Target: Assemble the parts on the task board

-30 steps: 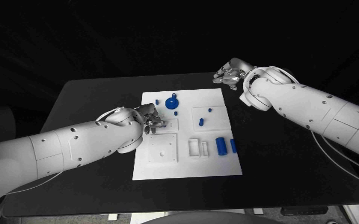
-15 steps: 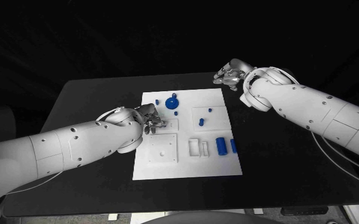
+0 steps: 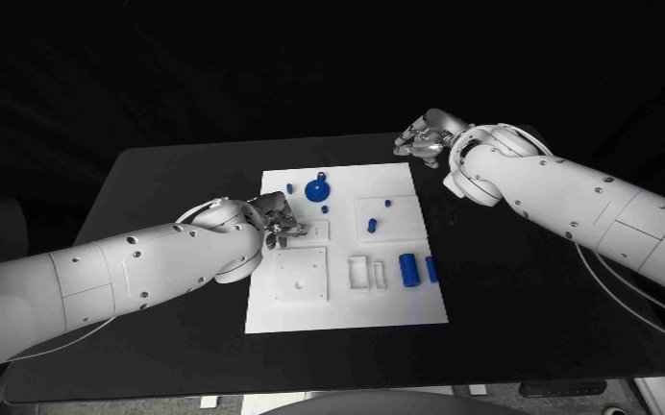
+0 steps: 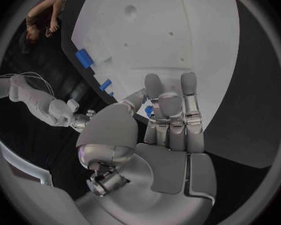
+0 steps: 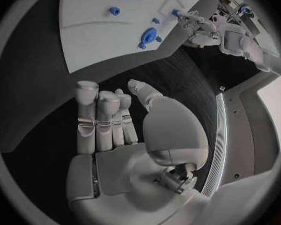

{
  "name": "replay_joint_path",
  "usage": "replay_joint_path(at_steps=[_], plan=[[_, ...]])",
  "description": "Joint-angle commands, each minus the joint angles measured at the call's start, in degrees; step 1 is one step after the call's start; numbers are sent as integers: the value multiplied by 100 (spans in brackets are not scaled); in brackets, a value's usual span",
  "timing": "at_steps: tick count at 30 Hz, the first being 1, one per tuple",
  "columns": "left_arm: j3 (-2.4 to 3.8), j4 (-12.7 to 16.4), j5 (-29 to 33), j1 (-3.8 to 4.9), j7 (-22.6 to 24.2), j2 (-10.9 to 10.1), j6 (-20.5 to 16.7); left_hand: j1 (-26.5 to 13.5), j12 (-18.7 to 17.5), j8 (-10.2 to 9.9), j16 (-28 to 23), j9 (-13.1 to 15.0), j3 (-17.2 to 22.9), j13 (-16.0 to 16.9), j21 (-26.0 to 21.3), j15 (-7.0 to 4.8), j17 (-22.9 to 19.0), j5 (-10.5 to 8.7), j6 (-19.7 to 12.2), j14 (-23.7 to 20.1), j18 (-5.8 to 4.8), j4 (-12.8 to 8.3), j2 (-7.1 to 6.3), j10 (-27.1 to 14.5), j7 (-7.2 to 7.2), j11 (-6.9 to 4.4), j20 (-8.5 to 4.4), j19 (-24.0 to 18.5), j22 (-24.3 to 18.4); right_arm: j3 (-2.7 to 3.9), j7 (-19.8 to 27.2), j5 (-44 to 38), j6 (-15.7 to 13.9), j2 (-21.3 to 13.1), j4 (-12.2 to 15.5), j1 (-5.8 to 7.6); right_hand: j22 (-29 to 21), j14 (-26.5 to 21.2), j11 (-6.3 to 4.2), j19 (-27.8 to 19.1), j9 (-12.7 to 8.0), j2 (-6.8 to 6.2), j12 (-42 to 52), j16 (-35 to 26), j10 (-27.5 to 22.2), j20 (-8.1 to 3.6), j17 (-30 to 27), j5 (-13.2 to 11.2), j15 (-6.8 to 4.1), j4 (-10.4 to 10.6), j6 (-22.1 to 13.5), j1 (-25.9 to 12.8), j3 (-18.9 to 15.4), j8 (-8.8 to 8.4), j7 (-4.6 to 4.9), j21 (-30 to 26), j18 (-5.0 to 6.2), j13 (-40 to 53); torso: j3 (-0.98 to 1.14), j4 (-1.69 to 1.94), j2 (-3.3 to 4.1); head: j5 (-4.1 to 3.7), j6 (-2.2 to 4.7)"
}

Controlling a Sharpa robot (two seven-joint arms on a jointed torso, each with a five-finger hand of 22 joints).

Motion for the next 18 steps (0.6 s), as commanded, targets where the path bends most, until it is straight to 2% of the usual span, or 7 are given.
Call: replay_joint_path(at_steps=[1, 5, 18], plan=[[-1, -16, 261, 19, -17, -5, 247, 56, 13, 33, 14, 32, 74, -11, 39, -37, -11, 33, 1220, -18, -109, -79, 135, 108, -777, -205, -23, 15, 99, 4, 24, 9, 58, 8, -7, -5, 427, -4, 6, 271, -1, 1, -30, -30, -32, 7, -6, 14, 12, -1, -8, -34, -5, 26, 8, -16, 38, -6, 3, 5, -6, -6, -12], [1, -14, 342, 46, -7, -13, 328, 53, 12, 33, 16, 40, 78, -13, 39, -37, -12, 38, 1216, -18, -109, -90, 136, 108, -776, -205, -23, 12, 99, 4, 19, 9, 64, 12, -11, -10, 427, -4, 6, 271, -1, 1, -30, -30, -32, 7, -6, 14, 12, -1, -8, -34, -5, 26, 8, -16, 38, -6, 7, 5, -3, -9, -17], [7, -87, 459, 129, -27, 30, 528, 50, 33, 34, 33, 63, 83, -7, 45, -39, -5, 50, 1218, -20, -111, -124, 134, 108, -778, -207, -24, 8, 102, 4, 17, 9, 74, 29, -25, -23, 427, -4, 6, 271, -1, 1, -30, -30, -32, 7, -6, 14, 12, -1, -8, -34, -5, 26, 8, -16, 38, -6, -1, 2, -6, -22, -28]])
